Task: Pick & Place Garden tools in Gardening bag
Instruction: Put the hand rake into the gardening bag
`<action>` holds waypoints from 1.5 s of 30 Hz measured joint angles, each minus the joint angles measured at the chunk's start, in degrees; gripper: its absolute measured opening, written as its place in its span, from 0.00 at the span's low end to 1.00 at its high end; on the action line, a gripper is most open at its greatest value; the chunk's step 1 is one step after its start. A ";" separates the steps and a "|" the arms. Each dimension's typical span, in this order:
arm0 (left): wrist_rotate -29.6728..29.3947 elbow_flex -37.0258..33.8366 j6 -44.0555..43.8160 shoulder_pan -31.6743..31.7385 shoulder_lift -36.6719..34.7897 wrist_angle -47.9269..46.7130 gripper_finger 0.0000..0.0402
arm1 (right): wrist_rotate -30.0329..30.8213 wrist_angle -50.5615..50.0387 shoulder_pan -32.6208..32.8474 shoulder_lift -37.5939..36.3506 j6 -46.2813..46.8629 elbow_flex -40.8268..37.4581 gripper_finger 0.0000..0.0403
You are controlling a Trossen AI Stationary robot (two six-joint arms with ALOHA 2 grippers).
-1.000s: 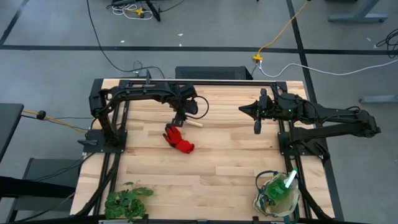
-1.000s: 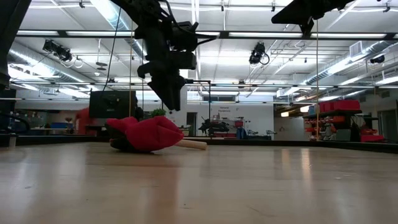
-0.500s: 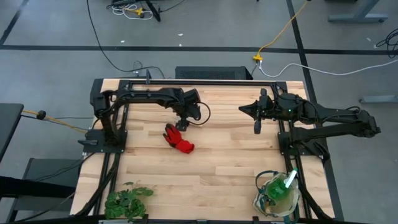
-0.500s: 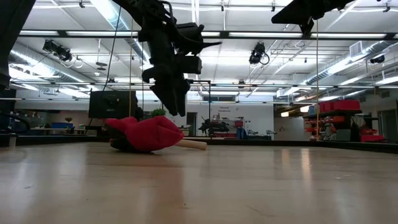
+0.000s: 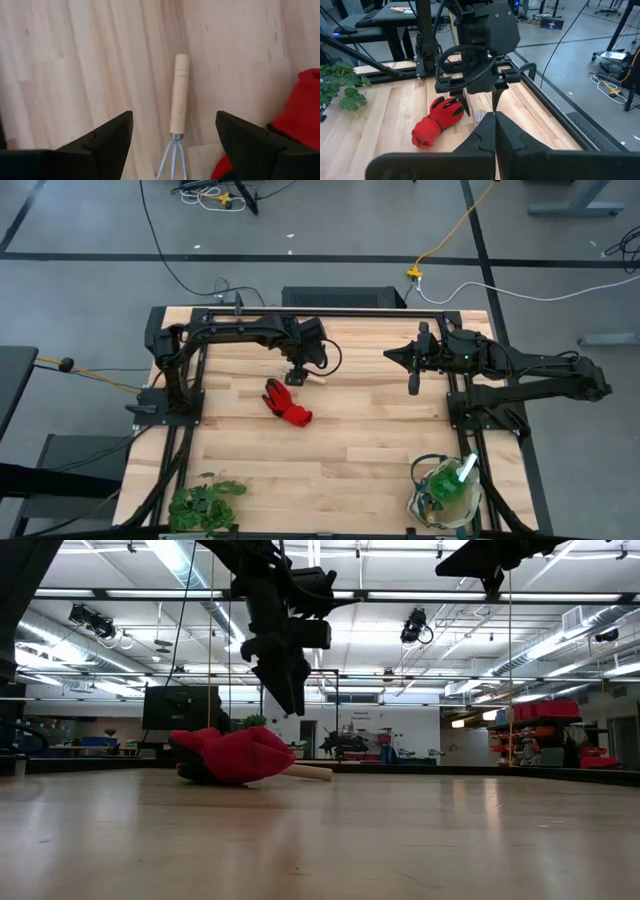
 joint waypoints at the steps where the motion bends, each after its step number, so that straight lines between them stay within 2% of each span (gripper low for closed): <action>1: -0.04 0.17 0.02 0.12 -0.01 -0.05 0.73 | 0.00 0.01 0.00 -0.01 0.00 0.00 0.00; 8: -0.37 0.20 0.48 0.31 1.19 -1.22 0.73 | 0.00 0.05 0.00 0.01 -0.03 0.00 0.00; 16: -3.84 0.20 1.63 -0.05 7.08 -1.66 0.73 | 0.01 0.05 0.00 -0.01 0.04 0.00 0.00; 45: -2.12 0.05 1.69 -0.13 13.58 0.02 0.73 | 0.46 -0.61 -0.02 -0.01 0.04 0.00 0.00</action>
